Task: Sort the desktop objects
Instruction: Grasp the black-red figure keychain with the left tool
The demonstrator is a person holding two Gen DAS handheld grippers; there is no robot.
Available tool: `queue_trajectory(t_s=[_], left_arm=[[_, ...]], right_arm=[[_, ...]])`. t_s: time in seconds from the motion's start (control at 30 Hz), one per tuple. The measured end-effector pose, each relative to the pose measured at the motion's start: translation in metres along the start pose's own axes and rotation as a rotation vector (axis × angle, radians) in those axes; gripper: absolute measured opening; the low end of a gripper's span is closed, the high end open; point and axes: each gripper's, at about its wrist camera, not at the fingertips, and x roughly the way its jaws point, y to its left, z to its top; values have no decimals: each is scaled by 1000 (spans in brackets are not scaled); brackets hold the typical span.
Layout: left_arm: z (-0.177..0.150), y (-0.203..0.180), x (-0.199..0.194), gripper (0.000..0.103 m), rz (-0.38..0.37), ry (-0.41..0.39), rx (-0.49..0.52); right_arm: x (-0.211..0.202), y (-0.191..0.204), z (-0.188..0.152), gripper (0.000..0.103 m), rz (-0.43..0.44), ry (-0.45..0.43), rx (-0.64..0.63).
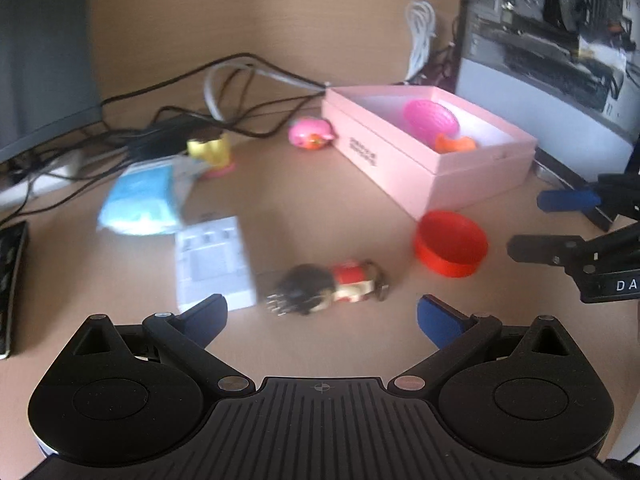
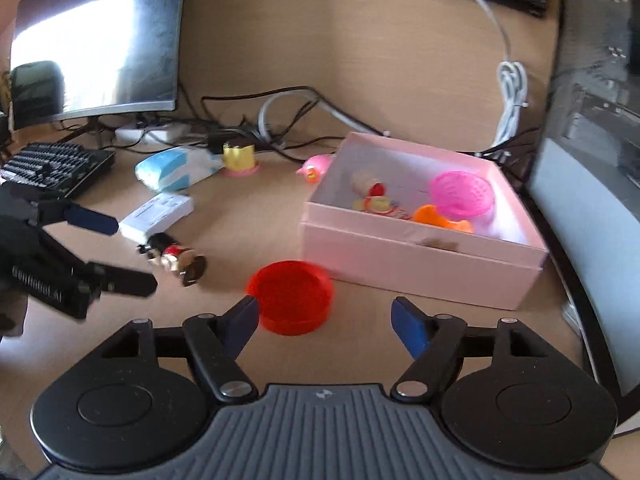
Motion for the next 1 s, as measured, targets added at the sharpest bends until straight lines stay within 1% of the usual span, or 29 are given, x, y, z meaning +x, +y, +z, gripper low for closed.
queue_trajectory(t_s=[0.07,0.17,0.2,0.27,0.3,0.37,0.43,0.5,0.57,0.63,0.67,0.7,0.73,0.8,0.87,0.9,0.93,0.97,1.0], left_arm=[[4,-7,10,103,16,5,-3],[8,-10,23,103,62,9,-1],[8,-10,25,101,70,7,3],[7,-12,23,86,103,-14,26],[7,-13,21,69,107,-25,37],[5,-12,13,69,91,-38,40],[-2,-14,2,69,45,-38,59],[-12,-20,-9,69,-11,-22,102],[-26,-28,-23,70,-66,-17,170],[-37,-32,-34,71,-91,-8,206],[-41,-31,-37,73,-90,-3,208],[-45,-30,-40,79,-71,0,206],[-47,-28,-41,84,-31,-3,207],[-50,-24,-42,87,57,-21,217],[-48,-18,-40,88,114,-24,207],[-47,-14,-41,90,111,-19,193],[-46,-12,-42,92,87,-13,178],[-46,-11,-42,94,60,-9,168],[-45,-11,-43,95,38,-6,166]], right_arm=[[0,-5,-3,75,8,-4,27],[-2,-9,-10,76,15,-10,46],[-4,-10,-12,77,9,-12,47],[-6,-12,-15,79,0,-20,48],[-7,-14,-15,79,-2,-24,50],[-6,-15,-14,81,-1,-28,56],[-2,-14,-11,83,10,-26,58],[4,-10,-8,86,28,-16,56],[12,-2,-4,89,47,0,41],[19,8,-1,90,59,12,13],[24,13,0,91,65,18,-2],[29,17,2,91,70,24,-14],[34,21,3,92,72,30,-24],[45,27,6,92,65,41,-33],[55,30,7,92,48,52,-30],[60,30,7,91,41,60,-17],[63,29,6,88,39,68,-2],[65,28,5,76,43,79,11],[64,26,4,72,59,78,17]])
